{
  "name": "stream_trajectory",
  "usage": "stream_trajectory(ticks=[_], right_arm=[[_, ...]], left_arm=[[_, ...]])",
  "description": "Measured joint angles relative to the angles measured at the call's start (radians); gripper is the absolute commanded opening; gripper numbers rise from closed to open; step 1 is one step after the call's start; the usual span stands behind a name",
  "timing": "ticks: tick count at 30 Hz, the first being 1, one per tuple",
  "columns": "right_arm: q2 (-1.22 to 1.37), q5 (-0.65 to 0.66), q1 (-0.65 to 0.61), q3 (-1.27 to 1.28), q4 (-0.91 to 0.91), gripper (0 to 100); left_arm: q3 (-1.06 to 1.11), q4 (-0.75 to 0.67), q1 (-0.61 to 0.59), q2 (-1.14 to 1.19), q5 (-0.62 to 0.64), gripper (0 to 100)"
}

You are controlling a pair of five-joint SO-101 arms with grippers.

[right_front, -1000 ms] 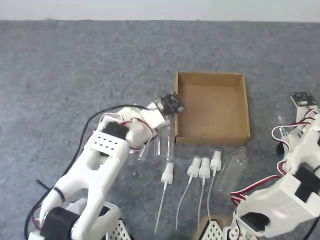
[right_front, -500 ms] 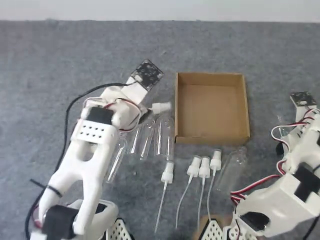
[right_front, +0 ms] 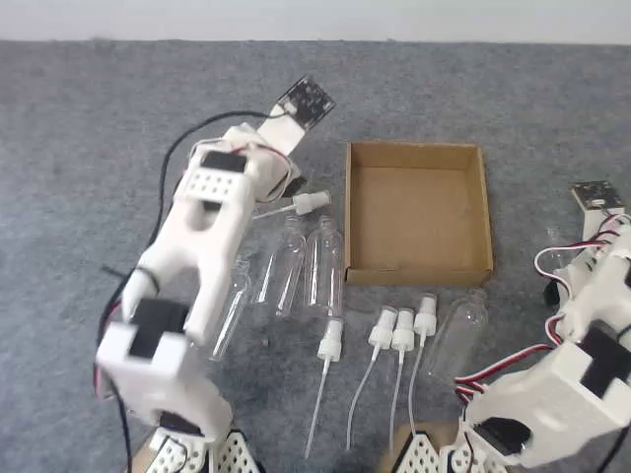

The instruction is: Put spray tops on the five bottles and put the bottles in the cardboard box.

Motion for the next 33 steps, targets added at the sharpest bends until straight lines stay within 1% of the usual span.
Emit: stream_trajectory(ticks=[4, 6, 10, 16, 22, 26, 30, 33], right_arm=[[0.0, 0.0, 0.0, 0.0, 0.0, 0.8], [0.0, 0.0, 0.0, 0.0, 0.0, 0.8], [0.0, 0.0, 0.0, 0.0, 0.0, 0.8], [0.0, 0.0, 0.0, 0.0, 0.0, 0.9], [0.0, 0.0, 0.0, 0.0, 0.0, 0.9], [0.0, 0.0, 0.0, 0.0, 0.0, 0.9], [0.0, 0.0, 0.0, 0.0, 0.0, 0.9], [0.0, 0.0, 0.0, 0.0, 0.0, 0.9]], left_arm=[[-0.155, 0.02, 0.0, 0.167, 0.0, 27], [-0.195, 0.051, 0.002, 0.206, -0.015, 27], [-0.222, 0.107, 0.02, 0.218, -0.026, 27], [-0.226, 0.126, 0.025, 0.218, -0.026, 27], [-0.226, 0.23, 0.074, 0.218, -0.028, 27], [-0.226, 0.227, 0.08, 0.218, -0.051, 27], [-0.232, 0.169, 0.075, 0.302, -0.071, 27], [-0.244, 0.138, 0.063, 0.334, -0.068, 23]])
